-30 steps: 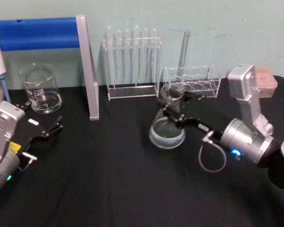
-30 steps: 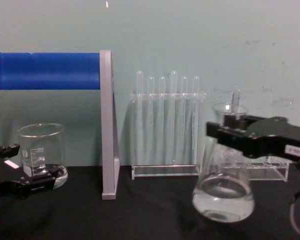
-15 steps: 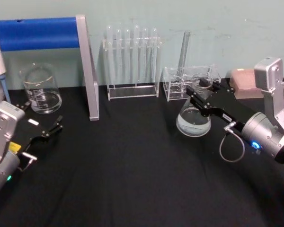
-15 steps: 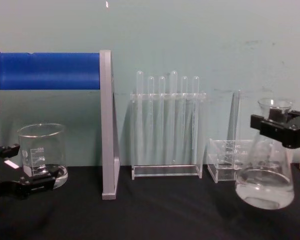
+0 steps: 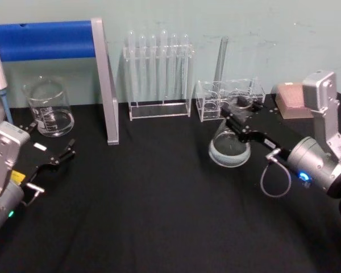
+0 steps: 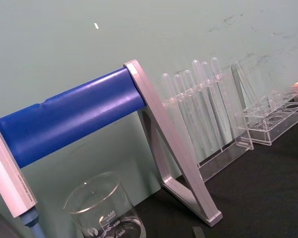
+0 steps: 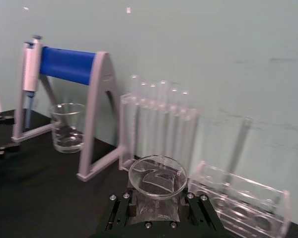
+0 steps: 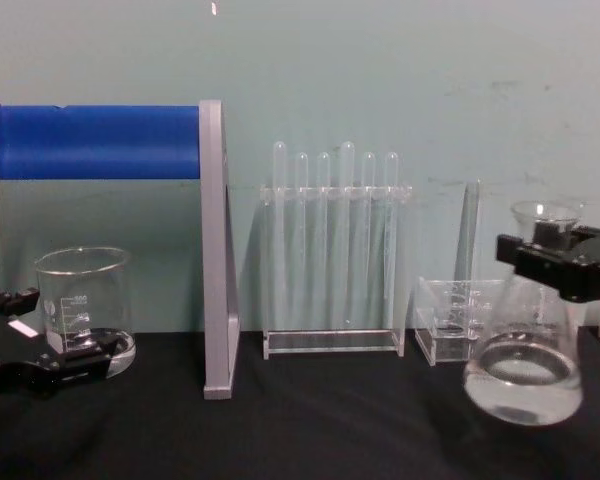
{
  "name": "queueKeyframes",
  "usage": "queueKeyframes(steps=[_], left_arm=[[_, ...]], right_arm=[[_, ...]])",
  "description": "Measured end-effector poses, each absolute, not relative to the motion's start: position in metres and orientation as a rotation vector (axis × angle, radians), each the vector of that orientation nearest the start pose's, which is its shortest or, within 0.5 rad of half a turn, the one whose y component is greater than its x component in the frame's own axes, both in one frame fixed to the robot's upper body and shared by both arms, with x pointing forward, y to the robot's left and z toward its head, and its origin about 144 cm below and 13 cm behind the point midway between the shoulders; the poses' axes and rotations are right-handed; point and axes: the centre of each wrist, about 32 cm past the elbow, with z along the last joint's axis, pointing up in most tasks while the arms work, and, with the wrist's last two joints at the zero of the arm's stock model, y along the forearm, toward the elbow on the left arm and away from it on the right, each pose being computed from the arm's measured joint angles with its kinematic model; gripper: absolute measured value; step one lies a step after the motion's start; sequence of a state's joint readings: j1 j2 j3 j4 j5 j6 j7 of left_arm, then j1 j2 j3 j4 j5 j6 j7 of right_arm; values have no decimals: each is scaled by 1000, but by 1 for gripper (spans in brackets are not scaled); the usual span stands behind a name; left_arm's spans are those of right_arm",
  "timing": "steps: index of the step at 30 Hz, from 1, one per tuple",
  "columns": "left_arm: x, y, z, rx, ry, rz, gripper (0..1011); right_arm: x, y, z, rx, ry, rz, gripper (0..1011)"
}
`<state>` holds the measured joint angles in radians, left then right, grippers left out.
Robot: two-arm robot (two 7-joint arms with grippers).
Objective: Grasp the erlenmeyer flask with one hand, shake it three times, then place it back.
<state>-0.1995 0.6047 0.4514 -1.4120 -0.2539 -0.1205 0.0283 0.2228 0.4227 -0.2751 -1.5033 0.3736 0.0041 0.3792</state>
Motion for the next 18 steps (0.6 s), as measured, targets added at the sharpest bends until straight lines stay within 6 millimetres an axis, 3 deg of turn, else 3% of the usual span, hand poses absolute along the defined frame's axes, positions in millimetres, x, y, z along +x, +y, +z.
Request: queueKeyframes(steps=[18], left_arm=[[489, 310, 1140, 304, -285, 1248, 1001]], right_arm=[[503, -227, 1188, -34, -52, -711, 456]])
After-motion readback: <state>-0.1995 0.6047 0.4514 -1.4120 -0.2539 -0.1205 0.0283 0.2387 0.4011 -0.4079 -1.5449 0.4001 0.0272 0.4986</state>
